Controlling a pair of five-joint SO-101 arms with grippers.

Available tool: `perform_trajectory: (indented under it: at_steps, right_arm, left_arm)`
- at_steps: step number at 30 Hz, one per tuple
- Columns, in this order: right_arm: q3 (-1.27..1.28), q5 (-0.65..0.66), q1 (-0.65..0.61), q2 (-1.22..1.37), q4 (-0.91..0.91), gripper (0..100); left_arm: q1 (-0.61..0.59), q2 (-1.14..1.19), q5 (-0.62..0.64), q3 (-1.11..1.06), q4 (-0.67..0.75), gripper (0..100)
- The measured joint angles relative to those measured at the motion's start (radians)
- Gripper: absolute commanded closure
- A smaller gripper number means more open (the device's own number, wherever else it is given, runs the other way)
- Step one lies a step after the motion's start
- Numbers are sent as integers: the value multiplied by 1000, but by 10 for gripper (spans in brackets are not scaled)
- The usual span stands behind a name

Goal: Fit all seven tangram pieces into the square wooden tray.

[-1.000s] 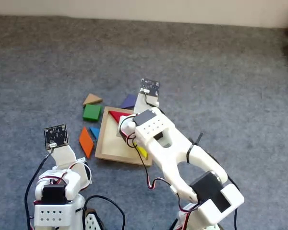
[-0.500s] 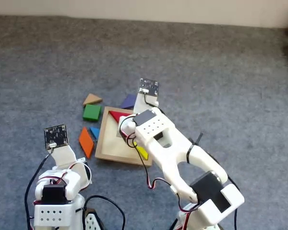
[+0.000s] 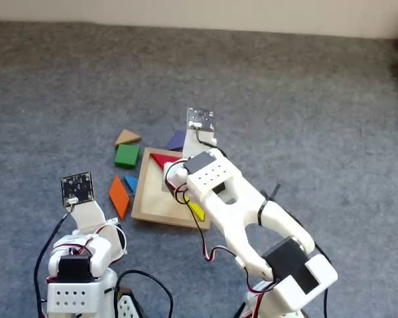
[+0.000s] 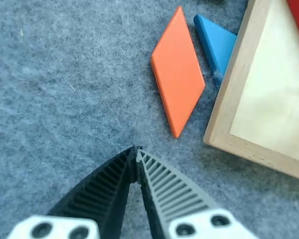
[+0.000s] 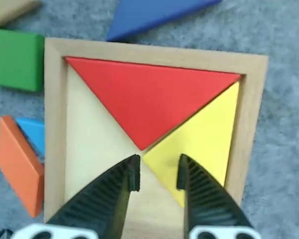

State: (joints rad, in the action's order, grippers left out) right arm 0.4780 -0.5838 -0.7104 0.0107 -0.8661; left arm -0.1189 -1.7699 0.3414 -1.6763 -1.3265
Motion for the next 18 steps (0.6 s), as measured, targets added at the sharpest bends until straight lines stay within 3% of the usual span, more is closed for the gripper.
perform_trajectory:
  at_steps: [10,18]
  right_arm:
    - [18,35,-23,-132,12,965]
    - [117,63,-58,-34,235,965]
  left_arm:
    - [0,0,0,0,0,993]
    - [0,0,0,0,0,993]
